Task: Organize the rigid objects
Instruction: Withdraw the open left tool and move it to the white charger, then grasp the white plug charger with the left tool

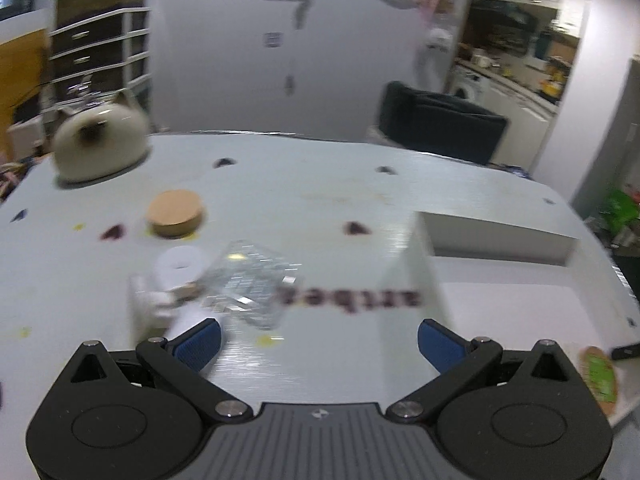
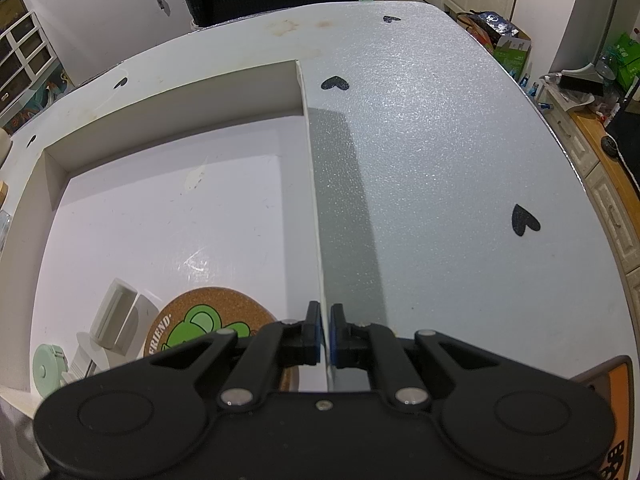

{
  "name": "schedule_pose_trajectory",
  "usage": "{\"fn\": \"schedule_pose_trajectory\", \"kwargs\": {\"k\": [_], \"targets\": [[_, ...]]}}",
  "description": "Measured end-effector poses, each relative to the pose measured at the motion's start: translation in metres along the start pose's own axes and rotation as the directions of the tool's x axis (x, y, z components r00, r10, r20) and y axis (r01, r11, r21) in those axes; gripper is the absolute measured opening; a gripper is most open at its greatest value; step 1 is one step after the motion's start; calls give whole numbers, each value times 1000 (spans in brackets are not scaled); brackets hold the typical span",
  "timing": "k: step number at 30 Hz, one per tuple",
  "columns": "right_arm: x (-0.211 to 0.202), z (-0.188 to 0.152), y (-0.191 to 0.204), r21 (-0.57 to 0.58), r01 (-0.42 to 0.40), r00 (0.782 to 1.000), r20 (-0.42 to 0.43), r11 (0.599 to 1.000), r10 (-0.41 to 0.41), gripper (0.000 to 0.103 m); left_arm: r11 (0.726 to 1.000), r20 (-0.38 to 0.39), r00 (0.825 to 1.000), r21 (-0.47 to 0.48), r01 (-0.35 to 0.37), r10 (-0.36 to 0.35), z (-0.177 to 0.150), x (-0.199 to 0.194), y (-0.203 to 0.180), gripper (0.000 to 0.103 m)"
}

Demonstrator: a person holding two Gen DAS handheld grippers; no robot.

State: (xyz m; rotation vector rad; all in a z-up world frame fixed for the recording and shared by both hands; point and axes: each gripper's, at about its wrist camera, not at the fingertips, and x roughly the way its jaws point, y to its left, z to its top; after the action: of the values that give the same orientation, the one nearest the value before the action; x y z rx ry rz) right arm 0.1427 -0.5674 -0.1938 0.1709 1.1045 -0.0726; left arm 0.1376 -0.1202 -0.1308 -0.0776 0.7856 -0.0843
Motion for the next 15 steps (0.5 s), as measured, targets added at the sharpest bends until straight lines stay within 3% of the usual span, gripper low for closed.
{"fn": "schedule_pose_trajectory", "kwargs": {"k": [3,8,12,15], "targets": [[0,0,0,-1,0,1000,0,1000,0,6,998,0,998,-24,-62,62,0,6,21,103],[1,0,0,-2,0,1000,-2,1000,0,6,995,-12,996,-39,-87,87,0,23,48,103],[1,0,0,-1,0,1000,-1,1000,0,6,996,-30,998,-64,-60,58,-1,38,61,103],[1,0,0,-1,0,1000,-1,1000,0,6,994,-53,998,-106,17,-23,-5,46,69,103]]}}
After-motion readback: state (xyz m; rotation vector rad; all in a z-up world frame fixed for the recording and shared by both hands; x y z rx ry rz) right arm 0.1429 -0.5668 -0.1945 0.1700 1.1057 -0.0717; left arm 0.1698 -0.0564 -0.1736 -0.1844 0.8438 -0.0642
